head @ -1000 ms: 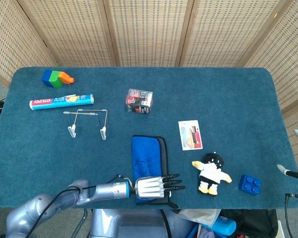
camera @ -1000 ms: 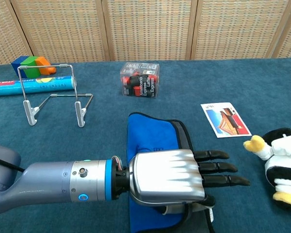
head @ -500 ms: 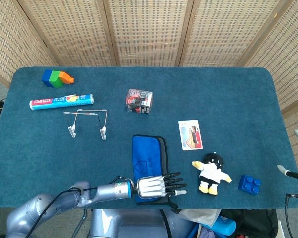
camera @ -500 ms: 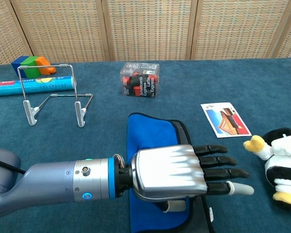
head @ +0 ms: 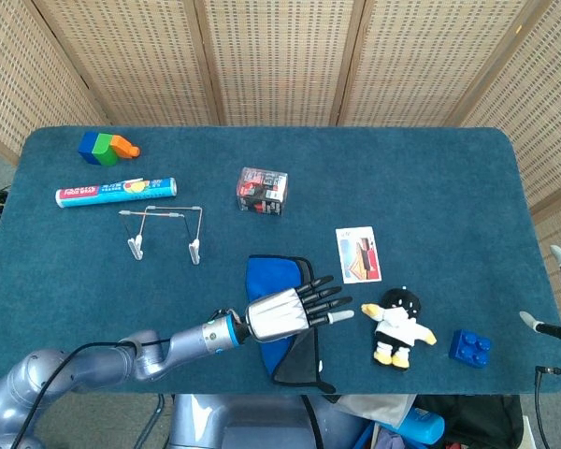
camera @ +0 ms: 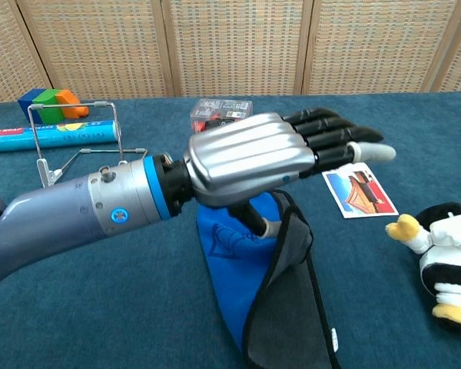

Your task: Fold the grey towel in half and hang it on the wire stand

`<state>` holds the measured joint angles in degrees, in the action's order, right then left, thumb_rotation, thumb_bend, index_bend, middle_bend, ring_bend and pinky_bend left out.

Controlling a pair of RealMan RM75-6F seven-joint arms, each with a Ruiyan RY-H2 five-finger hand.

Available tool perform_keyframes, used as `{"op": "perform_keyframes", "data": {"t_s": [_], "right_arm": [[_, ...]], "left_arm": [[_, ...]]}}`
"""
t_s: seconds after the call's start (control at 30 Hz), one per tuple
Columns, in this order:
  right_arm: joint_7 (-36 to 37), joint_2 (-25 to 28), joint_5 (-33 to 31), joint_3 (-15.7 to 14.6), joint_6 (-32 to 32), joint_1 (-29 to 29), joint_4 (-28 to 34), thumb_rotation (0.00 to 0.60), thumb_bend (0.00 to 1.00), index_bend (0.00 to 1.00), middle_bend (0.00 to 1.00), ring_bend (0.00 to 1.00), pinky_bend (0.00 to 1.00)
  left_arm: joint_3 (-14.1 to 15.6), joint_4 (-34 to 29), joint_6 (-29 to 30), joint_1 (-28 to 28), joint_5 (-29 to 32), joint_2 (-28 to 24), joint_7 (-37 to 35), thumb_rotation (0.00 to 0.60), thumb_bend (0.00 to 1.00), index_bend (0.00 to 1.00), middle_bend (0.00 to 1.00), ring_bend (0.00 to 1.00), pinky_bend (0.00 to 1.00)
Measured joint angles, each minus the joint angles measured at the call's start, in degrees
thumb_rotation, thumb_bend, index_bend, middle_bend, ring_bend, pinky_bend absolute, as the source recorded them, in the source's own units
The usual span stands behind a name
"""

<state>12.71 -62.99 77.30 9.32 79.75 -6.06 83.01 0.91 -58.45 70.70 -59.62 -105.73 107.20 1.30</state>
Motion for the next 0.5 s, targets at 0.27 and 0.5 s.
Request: {"op": "perform_keyframes", "data": {"t_s": [0.27,0.5], "right_arm": [[-0.6,-0.2,-0.2,0.0,-0.5,-0.3,0.1,0.6,0.0,0.0,0.0,0.0,0.0],[-1.1,-0.3,-0.2,-0.2,-0.7,-0.4,0.2,0.6,0.0,0.0,0.0,0.0,0.0]], "left_arm": [[0.1,-2.9,-2.3,0.2,1.6,-2.9,-1.6,0.6,0.15,0.0,0.0,0.0,0.0],[0.6,-2.7,-1.7,0.7,1.2,-2.2,-2.9,0.6,0.1,0.0,0.0,0.0,0.0]]}}
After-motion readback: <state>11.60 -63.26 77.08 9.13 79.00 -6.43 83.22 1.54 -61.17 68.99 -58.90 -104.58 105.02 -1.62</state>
